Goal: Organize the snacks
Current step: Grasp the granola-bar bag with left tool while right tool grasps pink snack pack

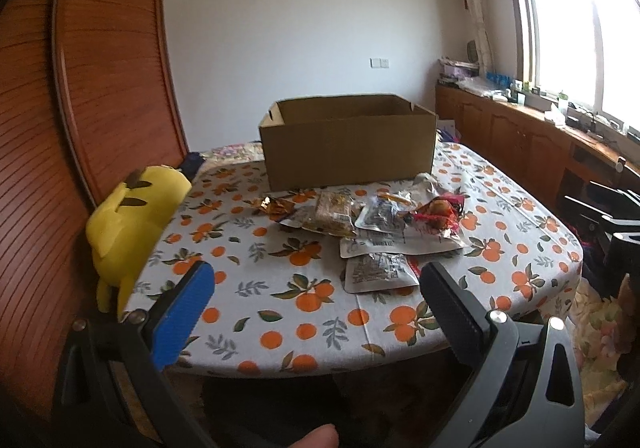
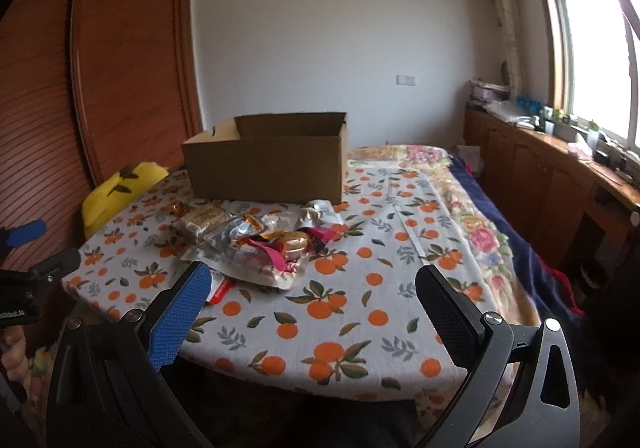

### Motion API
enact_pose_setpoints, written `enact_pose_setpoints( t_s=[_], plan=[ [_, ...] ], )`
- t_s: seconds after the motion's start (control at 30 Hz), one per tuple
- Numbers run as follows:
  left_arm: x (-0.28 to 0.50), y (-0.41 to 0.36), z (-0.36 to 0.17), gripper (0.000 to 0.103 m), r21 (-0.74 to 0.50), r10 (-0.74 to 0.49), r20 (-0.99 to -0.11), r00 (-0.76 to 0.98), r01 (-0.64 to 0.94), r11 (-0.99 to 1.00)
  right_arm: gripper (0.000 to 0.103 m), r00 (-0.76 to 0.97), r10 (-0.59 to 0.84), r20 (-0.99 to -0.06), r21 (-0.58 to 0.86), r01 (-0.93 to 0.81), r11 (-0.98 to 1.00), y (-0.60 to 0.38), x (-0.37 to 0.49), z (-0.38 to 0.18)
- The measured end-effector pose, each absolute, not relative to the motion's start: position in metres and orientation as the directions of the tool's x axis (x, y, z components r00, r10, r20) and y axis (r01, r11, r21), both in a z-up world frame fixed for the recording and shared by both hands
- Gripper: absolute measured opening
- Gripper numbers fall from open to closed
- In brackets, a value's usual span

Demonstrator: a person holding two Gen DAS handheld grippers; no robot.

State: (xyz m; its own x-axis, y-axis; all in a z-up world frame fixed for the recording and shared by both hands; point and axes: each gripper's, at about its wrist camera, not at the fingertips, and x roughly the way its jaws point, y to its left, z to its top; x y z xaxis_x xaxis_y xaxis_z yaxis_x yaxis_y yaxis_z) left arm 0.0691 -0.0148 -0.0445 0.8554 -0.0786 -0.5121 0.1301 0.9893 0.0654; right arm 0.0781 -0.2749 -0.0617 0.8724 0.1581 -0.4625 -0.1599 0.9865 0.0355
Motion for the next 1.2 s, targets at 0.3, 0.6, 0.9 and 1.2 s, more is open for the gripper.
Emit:
enact_pose_setpoints(
  t_s=[0.3,0.6,0.9,1.2],
  plan=[
    [0.113,-0.016,-0.067,0.102,0.024,-0.117,-0.569,0.814,0.159,0.987,0.102,0.812,0.240,-0.532,0.049,-0.254,0.966,-0.268,0.136,-0.081],
    [0.158,-0.008,-0.071,0.101,-0.020,-0.169,-0.592,0.788,0.195,0.981,0.084,0.684,0.363,-0.633,0.210,-0.300,0.931,-0.259,0.208,-0.109],
    [0.193,0.009,-0.074,0.101,-0.091,-0.223,-0.611,0.760,0.213,0.973,0.061,0.651,0.316,-0.690,0.213,-0.235,0.948,-0.245,0.257,-0.119],
    [0.218,0.013,-0.070,0.101,-0.090,-0.238,-0.613,0.753,0.233,0.968,0.055,0.598,0.270,-0.755,0.146,-0.248,0.958,-0.241,0.267,-0.132]
  ],
)
